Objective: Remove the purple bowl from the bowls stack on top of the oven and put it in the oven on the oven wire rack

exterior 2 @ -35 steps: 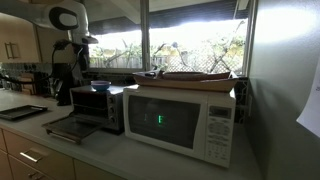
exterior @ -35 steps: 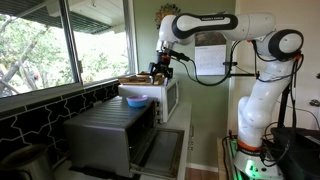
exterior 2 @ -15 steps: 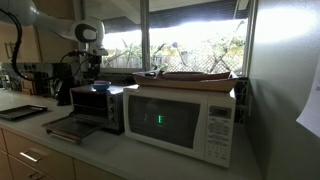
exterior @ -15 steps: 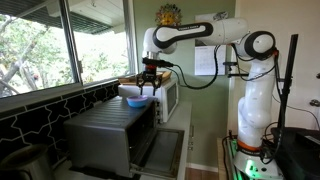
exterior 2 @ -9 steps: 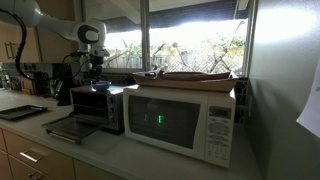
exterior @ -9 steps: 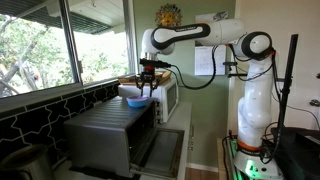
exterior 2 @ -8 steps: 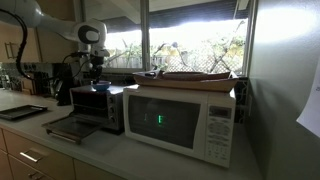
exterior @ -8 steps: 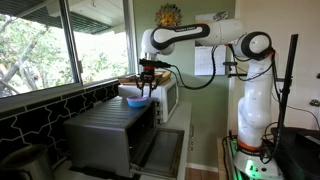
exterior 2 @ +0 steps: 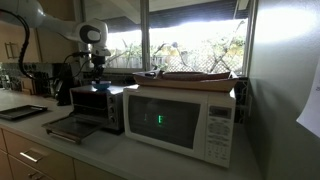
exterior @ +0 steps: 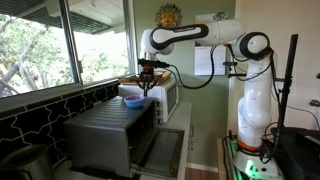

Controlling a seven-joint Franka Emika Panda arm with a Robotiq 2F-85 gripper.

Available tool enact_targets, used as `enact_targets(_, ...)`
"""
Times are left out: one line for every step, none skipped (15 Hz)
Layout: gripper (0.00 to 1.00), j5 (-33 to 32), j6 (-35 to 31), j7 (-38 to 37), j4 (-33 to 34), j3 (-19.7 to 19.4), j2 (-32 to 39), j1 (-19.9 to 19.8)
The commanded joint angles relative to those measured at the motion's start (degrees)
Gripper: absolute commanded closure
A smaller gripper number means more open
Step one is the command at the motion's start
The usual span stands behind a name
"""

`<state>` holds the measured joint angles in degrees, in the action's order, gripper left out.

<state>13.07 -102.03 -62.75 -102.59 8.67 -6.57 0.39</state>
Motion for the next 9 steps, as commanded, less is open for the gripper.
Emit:
enact_targets(0.99, -0.8, 0.4, -1.9, 1.4, -1.1, 0.6, 1.0)
enact_targets(0.99, -0.6, 0.4, -1.9, 1.6, -1.1, 0.6, 1.1)
enact_targets(0.99, -0.6, 0.3, -2.0, 1.7, -1.2, 0.6, 1.1)
enact_targets(0.99, 0.2, -1.0, -1.8, 1.5, -1.3, 0.2, 1.1)
enact_targets(0.99, 2.7, -5.6, -0.4, 0.3, -1.7, -0.9, 1.0)
enact_targets(0.99, 1.4, -6.9, -0.8, 0.4, -1.6, -0.7, 1.0)
enact_targets(0.99, 6.6, -9.5, 1.2, -0.1, -2.4, -1.0, 1.1)
enact_targets(0.99, 3.3, -11.2, -0.6, -0.4, -2.0, -0.9, 1.0)
enact_targets(0.99, 5.2, -12.5, 0.0, -0.4, -2.4, -1.1, 1.0)
